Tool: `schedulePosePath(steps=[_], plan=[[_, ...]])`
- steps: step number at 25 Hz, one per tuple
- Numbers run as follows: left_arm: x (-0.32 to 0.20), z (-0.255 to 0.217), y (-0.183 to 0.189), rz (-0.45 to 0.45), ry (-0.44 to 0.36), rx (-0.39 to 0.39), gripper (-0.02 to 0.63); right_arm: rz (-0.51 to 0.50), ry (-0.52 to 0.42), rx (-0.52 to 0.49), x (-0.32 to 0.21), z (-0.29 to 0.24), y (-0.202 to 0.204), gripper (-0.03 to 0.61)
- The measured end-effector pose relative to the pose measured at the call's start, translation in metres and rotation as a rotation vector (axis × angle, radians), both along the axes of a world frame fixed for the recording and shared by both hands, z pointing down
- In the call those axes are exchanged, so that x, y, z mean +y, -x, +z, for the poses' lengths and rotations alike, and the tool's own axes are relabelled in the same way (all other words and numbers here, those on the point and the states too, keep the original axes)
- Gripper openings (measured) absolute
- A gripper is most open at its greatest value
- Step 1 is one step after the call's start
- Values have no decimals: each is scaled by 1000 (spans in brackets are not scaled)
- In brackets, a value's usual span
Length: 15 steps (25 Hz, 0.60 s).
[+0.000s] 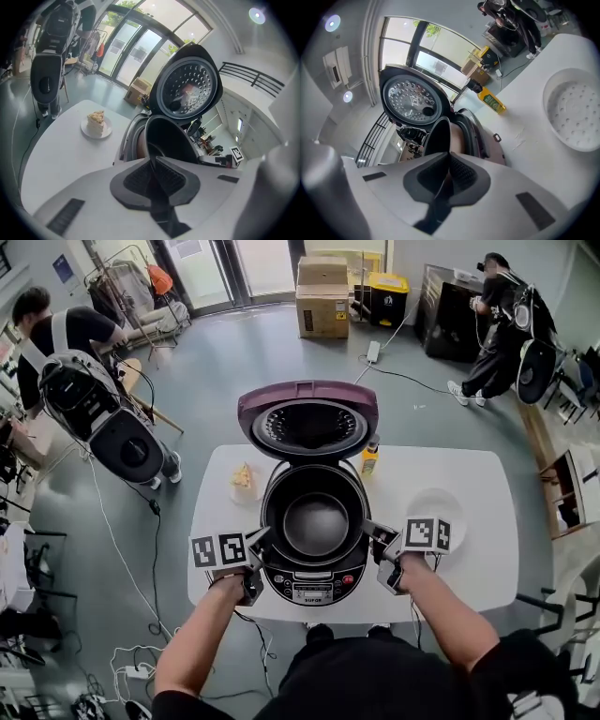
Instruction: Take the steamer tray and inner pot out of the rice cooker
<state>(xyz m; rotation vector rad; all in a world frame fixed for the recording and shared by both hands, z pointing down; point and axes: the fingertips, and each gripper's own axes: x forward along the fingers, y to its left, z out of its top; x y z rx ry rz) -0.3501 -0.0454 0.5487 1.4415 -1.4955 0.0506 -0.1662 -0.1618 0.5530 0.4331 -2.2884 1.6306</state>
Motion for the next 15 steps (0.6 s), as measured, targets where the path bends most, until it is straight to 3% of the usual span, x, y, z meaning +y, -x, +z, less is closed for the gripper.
schedulePosePath(steps=[7, 15], plan=[[3, -36, -3, 21, -97, -38, 37, 26, -64, -58, 10, -37, -7, 11], [4, -80, -7, 100, -208, -81, 40, 137, -149, -105, 26, -78, -20, 12]])
